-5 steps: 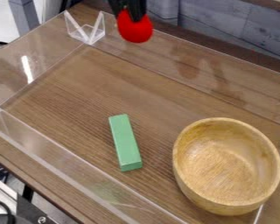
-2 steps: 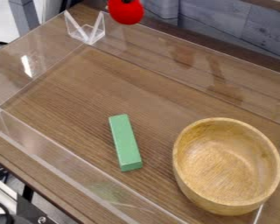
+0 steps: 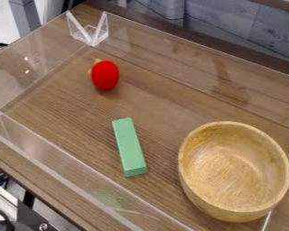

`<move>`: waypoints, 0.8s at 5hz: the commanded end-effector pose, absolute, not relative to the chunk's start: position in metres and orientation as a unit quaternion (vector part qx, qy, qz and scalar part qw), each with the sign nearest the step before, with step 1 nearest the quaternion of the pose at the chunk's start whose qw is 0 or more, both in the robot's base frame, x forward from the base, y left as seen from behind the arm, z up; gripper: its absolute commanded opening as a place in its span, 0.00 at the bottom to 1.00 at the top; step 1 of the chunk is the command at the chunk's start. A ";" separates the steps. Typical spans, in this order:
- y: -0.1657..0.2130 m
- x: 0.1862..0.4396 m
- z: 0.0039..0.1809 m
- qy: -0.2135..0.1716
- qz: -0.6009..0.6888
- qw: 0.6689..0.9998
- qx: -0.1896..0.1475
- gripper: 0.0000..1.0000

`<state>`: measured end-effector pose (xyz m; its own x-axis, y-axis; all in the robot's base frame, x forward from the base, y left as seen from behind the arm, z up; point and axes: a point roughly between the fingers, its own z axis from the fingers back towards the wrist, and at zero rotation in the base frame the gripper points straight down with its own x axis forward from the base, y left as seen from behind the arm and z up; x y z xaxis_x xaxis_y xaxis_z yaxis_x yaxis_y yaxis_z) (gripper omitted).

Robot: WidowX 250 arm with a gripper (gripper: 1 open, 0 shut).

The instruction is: Move the red fruit to the left

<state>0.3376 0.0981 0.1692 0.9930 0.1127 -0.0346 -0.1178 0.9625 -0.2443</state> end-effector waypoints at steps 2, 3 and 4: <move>0.107 0.351 0.177 -0.010 0.086 0.990 -0.110 1.00; 0.093 0.368 0.183 0.003 0.052 0.993 -0.103 1.00; 0.077 0.369 0.189 0.015 0.016 0.995 -0.096 1.00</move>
<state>0.3684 0.0725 0.1713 0.9956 0.0258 -0.0896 -0.0439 0.9776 -0.2057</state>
